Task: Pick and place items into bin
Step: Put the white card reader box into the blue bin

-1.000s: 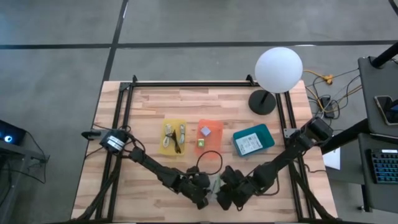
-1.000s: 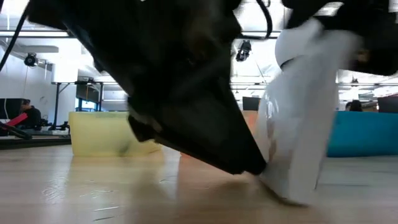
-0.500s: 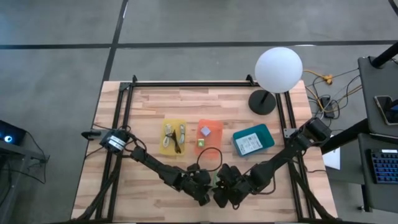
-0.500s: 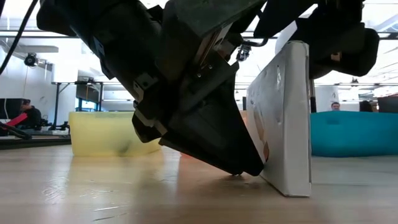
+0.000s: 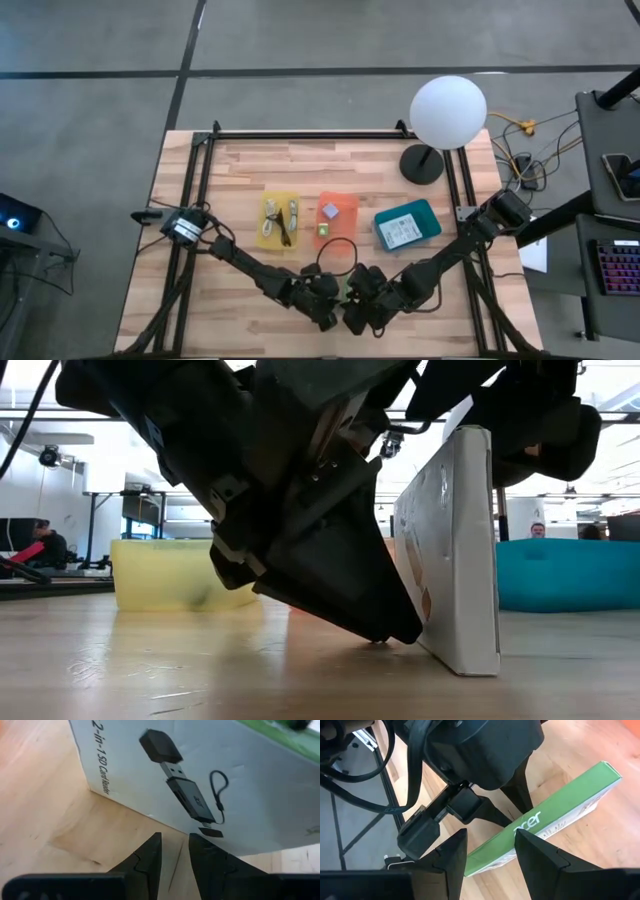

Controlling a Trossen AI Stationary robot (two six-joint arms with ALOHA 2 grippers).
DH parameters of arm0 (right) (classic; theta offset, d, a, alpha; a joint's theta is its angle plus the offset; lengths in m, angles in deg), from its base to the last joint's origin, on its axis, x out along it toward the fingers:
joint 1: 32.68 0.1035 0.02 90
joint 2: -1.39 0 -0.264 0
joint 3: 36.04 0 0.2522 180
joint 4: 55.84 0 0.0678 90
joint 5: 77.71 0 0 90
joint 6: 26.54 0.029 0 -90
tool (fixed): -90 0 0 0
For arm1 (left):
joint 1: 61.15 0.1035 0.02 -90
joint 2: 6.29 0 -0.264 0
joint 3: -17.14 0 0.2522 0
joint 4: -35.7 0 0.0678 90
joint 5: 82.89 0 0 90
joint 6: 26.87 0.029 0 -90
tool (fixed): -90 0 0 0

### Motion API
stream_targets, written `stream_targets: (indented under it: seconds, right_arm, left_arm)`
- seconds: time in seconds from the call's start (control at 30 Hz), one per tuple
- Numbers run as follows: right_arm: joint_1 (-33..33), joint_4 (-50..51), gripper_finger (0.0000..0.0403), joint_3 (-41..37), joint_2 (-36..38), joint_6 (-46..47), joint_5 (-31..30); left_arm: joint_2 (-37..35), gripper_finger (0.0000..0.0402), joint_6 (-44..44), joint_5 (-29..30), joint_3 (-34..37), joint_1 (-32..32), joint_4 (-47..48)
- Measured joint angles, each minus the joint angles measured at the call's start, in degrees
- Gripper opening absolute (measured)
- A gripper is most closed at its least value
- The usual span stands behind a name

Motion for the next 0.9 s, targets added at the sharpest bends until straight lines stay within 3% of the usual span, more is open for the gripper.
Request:
stream_targets:
  seconds: [0.9]
  right_arm:
    - [0.0, 0.5, 0.0162, 0.4, 0.0, -3.5, -0.9]
  left_arm:
    - [-0.3, 0.0083, 0.1, 0.3, 0.7, -1.3, 0.1]
